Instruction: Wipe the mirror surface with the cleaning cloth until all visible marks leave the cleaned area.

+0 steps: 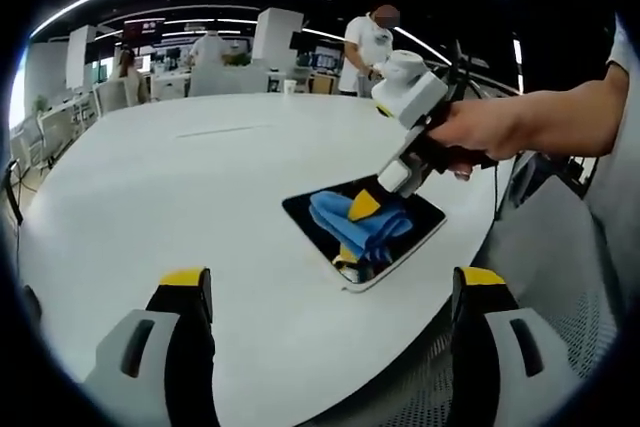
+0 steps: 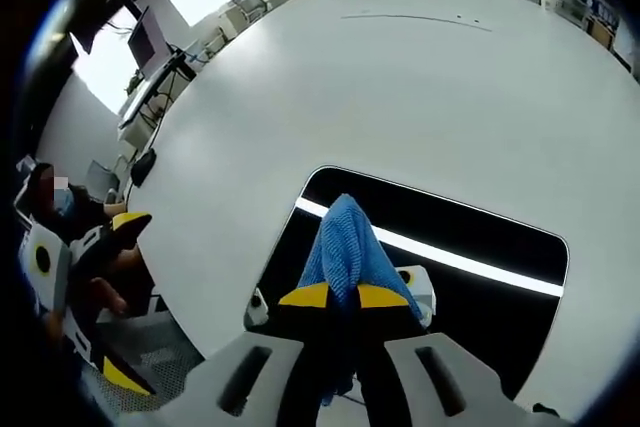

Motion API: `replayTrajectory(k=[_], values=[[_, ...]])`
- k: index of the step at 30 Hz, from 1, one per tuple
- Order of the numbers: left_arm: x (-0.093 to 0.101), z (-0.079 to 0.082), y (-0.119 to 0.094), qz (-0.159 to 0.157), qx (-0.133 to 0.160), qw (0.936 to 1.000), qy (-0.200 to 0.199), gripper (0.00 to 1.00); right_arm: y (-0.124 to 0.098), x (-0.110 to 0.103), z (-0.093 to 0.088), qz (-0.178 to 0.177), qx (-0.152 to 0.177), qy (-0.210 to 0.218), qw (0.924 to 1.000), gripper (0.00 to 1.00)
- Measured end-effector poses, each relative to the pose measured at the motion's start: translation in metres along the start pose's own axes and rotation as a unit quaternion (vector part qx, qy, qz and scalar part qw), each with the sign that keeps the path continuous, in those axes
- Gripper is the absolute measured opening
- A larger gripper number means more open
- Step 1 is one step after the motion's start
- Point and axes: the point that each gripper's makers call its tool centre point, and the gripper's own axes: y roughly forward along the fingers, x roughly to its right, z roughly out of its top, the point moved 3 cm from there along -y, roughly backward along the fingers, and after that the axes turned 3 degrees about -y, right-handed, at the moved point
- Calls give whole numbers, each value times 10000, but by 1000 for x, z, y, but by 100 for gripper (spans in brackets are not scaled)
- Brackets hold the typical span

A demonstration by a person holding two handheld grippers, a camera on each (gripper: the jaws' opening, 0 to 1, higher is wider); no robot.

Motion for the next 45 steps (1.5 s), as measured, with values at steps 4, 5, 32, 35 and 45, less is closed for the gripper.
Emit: replayTrajectory(k=[4, 5, 32, 35, 45], values=[[1, 0, 0, -4, -4, 10000, -2, 99, -4, 8, -4, -12, 14, 68, 10000, 3], [1, 0, 0, -4, 2, 10000, -8, 99, -5, 10, -5, -15, 17, 92, 10000, 3], [-1, -4, 1, 17, -130, 9999, -13, 99, -26, 56, -23, -212, -17, 239, 9995, 3], [-2, -5, 2, 12, -150, 9999, -27, 99, -28, 60, -24, -218, -10, 261, 9994, 3], [-2, -4, 1, 35, -134, 9999, -24, 99, -36, 78, -31, -237, 20, 470, 9986, 3]])
